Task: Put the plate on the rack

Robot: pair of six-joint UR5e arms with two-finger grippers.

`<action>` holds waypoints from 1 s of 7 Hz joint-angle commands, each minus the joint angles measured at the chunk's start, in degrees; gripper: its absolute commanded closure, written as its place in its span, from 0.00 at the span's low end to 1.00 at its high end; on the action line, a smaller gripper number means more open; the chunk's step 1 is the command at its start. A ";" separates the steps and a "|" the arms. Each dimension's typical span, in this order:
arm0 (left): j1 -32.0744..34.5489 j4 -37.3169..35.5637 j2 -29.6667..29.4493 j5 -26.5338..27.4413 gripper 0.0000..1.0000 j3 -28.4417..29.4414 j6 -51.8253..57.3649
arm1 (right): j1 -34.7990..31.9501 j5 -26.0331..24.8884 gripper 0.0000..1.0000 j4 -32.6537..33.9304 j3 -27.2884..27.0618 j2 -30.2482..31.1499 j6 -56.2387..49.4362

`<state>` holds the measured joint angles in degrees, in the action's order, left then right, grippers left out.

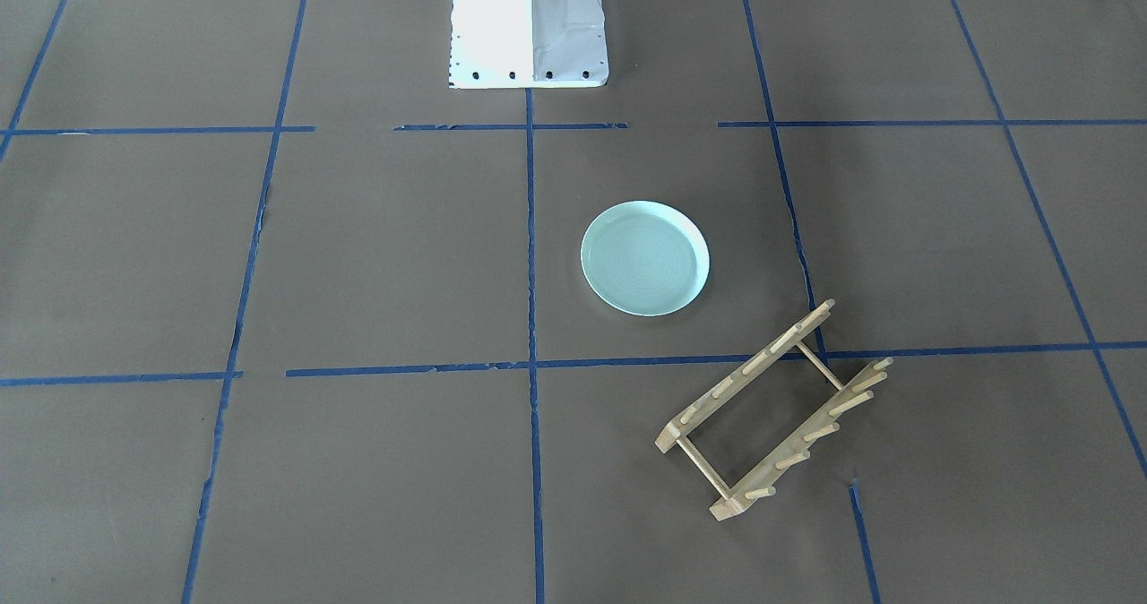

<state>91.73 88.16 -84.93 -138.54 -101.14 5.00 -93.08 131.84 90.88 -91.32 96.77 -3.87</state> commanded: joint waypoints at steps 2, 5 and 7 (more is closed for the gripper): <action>-12.14 11.65 -1.20 -4.90 0.00 -7.82 -28.45 | 0.00 0.00 0.00 0.00 0.00 0.00 0.00; -29.62 12.48 -15.46 5.07 0.00 -10.31 -59.29 | 0.00 0.00 0.00 0.00 -0.09 0.00 0.00; -42.00 3.15 -27.41 6.77 0.00 -9.61 -73.77 | 0.00 0.00 0.00 0.00 -0.09 0.00 0.00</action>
<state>57.30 97.62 -104.72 -133.57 -111.14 -60.36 -93.08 131.84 90.88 -91.41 96.77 -3.87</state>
